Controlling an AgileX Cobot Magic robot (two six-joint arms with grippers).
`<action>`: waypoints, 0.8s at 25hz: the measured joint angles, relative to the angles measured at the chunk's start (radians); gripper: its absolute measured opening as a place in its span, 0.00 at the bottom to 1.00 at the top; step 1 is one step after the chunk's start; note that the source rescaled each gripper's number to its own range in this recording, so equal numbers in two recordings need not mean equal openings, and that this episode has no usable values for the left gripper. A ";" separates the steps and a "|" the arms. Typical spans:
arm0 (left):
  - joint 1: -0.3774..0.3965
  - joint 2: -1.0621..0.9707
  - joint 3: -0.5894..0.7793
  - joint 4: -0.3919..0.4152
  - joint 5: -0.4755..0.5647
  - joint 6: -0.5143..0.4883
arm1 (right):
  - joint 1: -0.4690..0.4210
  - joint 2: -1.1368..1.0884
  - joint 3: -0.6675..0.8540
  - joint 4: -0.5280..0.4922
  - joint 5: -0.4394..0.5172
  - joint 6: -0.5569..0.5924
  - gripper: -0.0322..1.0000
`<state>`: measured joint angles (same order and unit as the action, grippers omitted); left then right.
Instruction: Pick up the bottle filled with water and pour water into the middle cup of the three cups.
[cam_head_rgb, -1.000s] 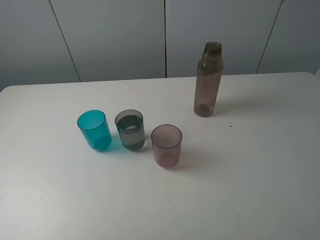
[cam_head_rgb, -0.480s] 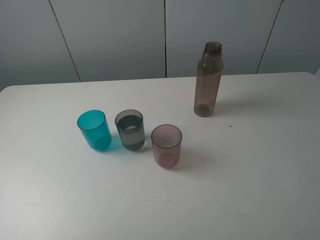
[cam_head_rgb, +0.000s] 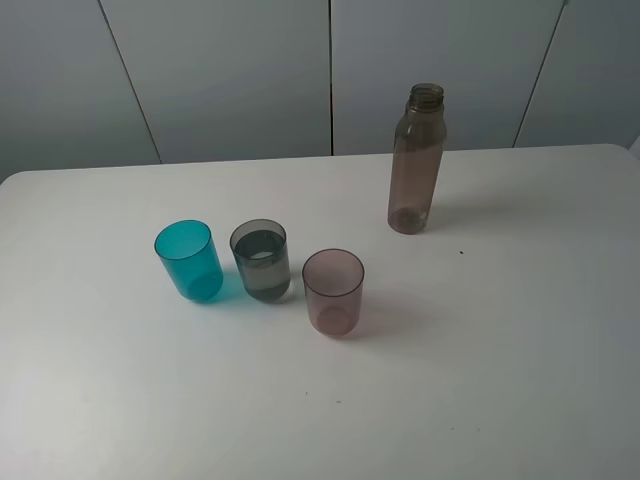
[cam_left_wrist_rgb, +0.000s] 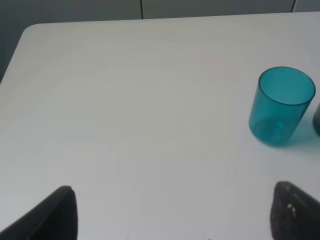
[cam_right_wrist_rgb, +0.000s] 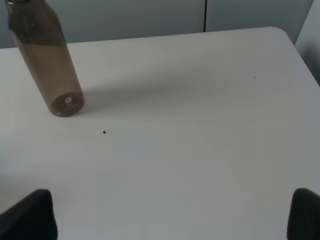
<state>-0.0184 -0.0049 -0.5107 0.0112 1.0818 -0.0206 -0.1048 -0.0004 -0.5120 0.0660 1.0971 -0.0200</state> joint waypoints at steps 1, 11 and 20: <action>0.000 0.000 0.000 0.000 0.000 0.000 | 0.005 0.000 0.000 0.000 0.000 0.000 1.00; 0.000 0.000 0.000 0.000 0.000 0.000 | 0.014 0.000 0.000 0.000 0.000 0.003 1.00; 0.000 0.000 0.000 0.001 0.000 0.000 | 0.014 0.000 0.000 -0.002 0.000 0.003 1.00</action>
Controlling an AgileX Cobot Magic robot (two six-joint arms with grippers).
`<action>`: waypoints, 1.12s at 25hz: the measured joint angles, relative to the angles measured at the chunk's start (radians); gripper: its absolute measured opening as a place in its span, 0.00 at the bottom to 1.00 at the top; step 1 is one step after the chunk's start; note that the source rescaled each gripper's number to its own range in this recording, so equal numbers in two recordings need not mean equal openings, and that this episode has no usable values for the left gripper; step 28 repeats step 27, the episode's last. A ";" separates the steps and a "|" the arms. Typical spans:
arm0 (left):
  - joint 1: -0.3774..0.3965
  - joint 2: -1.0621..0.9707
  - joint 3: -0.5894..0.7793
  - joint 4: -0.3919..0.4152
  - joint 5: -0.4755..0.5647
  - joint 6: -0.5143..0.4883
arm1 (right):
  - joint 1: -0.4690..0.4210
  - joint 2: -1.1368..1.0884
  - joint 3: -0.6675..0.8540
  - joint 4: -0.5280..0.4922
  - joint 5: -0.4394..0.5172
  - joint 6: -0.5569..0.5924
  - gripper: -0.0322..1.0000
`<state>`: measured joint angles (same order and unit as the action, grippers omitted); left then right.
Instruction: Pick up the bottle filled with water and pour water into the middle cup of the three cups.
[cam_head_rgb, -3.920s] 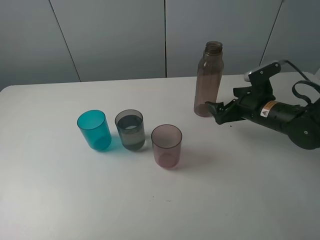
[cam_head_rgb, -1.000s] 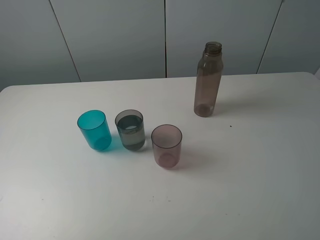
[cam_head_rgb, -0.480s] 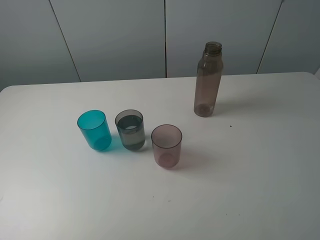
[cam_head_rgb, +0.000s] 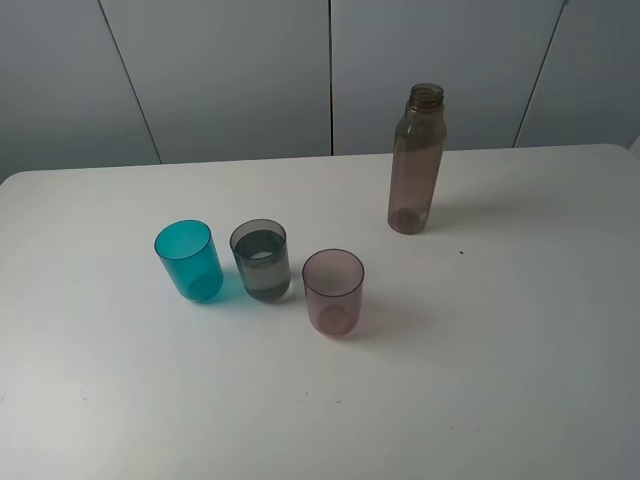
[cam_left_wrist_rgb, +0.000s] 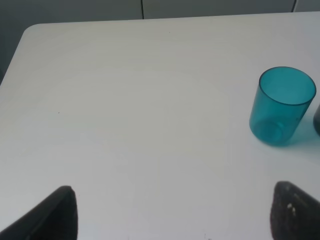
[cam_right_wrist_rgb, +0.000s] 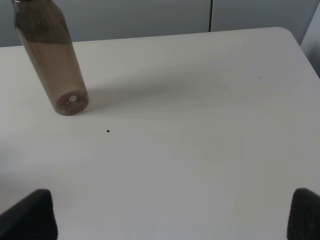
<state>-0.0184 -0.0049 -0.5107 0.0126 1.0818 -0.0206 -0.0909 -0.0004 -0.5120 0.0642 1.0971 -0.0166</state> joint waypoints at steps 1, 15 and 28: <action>0.000 0.000 0.000 0.000 0.000 0.000 | 0.000 0.000 0.000 0.000 0.000 0.000 1.00; 0.000 0.000 0.000 0.000 0.000 0.000 | 0.000 0.000 0.000 0.000 0.000 0.002 1.00; 0.000 0.000 0.000 0.000 0.000 0.000 | 0.000 0.000 0.000 0.000 0.000 0.002 1.00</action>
